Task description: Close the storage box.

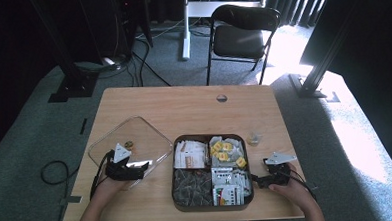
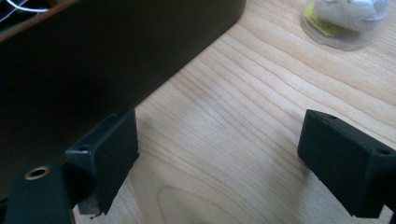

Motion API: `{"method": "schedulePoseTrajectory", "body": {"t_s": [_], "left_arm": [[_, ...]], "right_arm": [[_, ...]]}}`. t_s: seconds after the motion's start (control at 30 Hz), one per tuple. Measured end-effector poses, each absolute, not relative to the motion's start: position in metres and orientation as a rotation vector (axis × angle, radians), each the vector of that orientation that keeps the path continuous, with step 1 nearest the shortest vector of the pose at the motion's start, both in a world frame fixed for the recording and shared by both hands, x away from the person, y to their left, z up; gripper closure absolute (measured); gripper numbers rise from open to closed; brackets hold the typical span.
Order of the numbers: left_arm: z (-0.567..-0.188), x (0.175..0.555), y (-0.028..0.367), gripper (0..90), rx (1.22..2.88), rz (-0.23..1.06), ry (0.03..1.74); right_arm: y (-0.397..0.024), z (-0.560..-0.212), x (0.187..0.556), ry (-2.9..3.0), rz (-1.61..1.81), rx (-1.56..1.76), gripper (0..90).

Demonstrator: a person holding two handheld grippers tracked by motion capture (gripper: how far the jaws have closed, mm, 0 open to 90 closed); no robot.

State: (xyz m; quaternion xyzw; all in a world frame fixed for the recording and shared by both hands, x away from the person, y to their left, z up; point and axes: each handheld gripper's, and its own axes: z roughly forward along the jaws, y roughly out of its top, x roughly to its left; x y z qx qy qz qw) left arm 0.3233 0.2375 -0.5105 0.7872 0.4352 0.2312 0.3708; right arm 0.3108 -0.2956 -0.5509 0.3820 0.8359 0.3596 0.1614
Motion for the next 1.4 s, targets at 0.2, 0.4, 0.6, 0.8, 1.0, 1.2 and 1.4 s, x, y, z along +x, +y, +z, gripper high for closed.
{"method": "schedulePoseTrajectory", "body": {"t_s": [0.2, 0.4, 0.6, 0.8, 1.0, 1.2, 1.4], "left_arm": [[-0.514, 0.335, 0.245, 4.8, 1.983, 0.603, 1.173], [-0.518, 0.348, 0.251, 4.9, 1.970, 0.622, 1.235], [-0.522, 0.358, 0.255, 6.8, 1.952, 0.626, 1.282], [-0.528, 0.370, 0.262, 13.9, 1.938, 0.625, 1.339], [-0.532, 0.379, 0.266, 20.8, 1.938, 0.622, 1.374], [-0.535, 0.384, 0.265, 31.6, 1.957, 0.627, 1.384], [-0.535, 0.388, 0.265, 46.8, 1.952, 0.621, 1.382]], "right_arm": [[-0.296, -0.551, 0.311, 2.386, 1.026, 1.090, 11.9], [-0.296, -0.551, 0.311, 2.386, 1.025, 1.090, 11.9], [-0.296, -0.551, 0.311, 2.386, 1.026, 1.090, 11.9], [-0.296, -0.551, 0.311, 2.386, 1.026, 1.090, 11.9], [-0.296, -0.551, 0.311, 2.386, 1.026, 1.091, 11.9], [-0.296, -0.551, 0.311, 2.386, 1.026, 1.090, 11.9], [-0.296, -0.551, 0.311, 2.386, 1.026, 1.091, 11.9]]}}
